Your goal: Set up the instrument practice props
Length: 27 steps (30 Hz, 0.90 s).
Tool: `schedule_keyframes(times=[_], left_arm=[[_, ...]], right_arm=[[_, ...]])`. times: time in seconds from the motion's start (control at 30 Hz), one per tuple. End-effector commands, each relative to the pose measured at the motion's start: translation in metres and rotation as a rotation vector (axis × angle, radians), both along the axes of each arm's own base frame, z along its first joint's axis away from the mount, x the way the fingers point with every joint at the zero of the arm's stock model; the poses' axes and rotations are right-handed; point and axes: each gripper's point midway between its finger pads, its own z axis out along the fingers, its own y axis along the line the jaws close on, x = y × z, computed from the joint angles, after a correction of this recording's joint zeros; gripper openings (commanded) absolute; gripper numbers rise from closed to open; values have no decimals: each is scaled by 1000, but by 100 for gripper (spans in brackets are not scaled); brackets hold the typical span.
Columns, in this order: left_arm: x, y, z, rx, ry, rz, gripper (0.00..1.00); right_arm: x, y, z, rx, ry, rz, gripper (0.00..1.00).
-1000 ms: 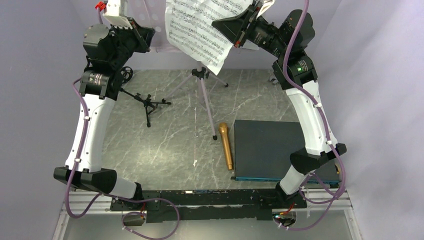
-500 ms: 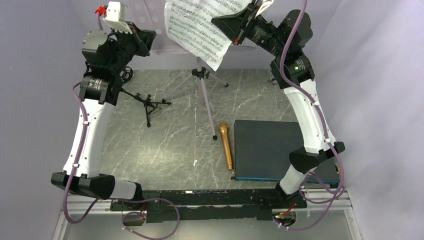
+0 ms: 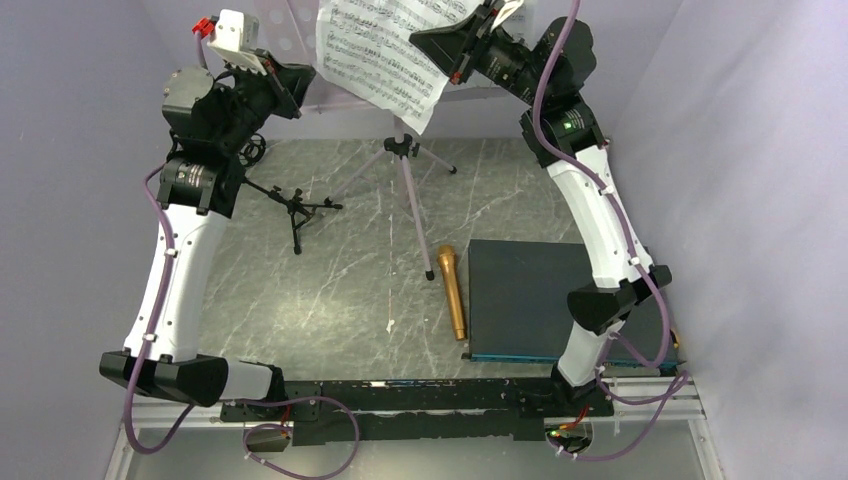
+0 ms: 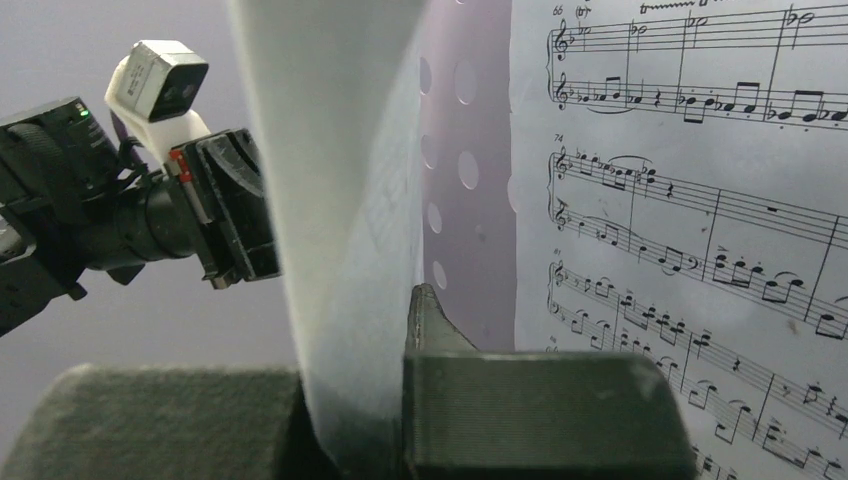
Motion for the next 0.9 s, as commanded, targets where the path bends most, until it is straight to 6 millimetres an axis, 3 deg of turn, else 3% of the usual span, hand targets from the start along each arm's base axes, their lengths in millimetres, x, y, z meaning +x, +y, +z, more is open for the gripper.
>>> schedule_keyframes(times=[0.0,0.4,0.43,0.53,0.57,0.87], left_arm=[[-22,-5,25,15,-103,-46,3],[-28,-9,24,22,-122,-79,3],[-28,-8,26,15,-125,-71,6],[-27,-1,30,-25,-119,-29,43],[-25,1,30,-41,-112,-14,47],[-17,14,40,-137,-98,65,55]], right_arm=[[-8,-4,32,65,-89,11,0],[0,4,32,90,-74,36,0],[1,4,31,90,-73,35,0],[1,3,27,86,-65,29,0],[1,3,26,83,-62,27,0],[0,1,29,95,-85,18,0]])
